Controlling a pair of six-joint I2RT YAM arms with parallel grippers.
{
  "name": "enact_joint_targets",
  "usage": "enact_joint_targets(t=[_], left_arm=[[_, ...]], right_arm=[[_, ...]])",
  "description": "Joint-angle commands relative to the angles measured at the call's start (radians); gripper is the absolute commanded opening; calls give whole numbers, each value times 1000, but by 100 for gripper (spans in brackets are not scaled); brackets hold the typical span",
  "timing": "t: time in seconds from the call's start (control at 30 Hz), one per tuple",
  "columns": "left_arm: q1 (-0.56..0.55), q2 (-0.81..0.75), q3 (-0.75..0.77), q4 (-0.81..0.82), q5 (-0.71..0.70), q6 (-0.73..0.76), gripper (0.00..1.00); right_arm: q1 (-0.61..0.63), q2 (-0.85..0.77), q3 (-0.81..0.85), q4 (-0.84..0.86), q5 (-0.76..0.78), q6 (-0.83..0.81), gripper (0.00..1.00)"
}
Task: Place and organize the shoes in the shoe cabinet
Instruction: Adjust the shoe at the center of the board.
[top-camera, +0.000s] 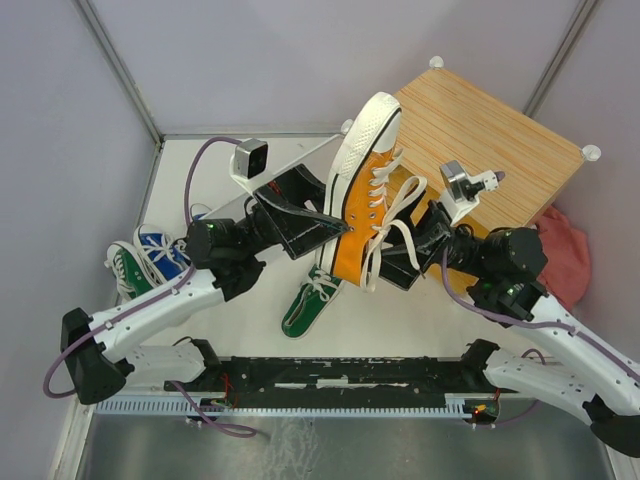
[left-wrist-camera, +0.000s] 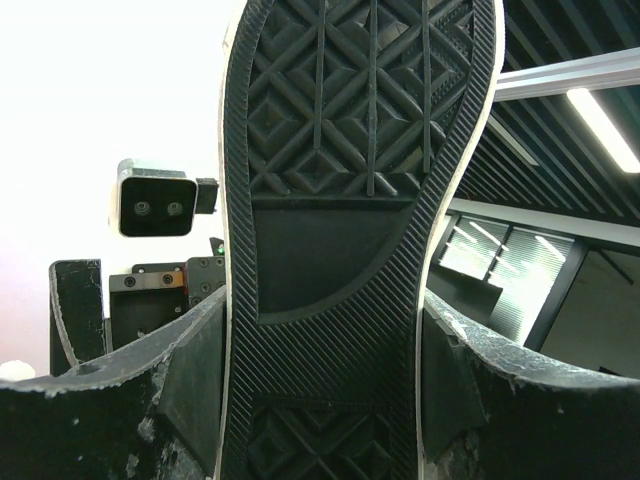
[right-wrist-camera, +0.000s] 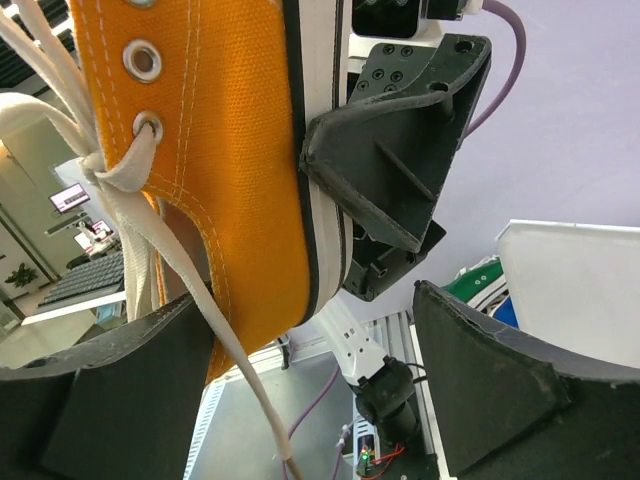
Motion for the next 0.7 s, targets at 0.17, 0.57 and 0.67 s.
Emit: enact_joint_targets(t=[0.17, 0.57, 0.67], left_arm=[[-4, 4, 2, 97, -27, 36, 3], [-4, 17, 16, 81, -25, 84, 3], [-2, -20, 2, -35, -37, 161, 9]], right_arm=[[33, 47, 71, 63, -15, 15, 80], [181, 89, 112, -114, 60, -120, 8], [182, 42, 136, -304, 190, -197, 3]])
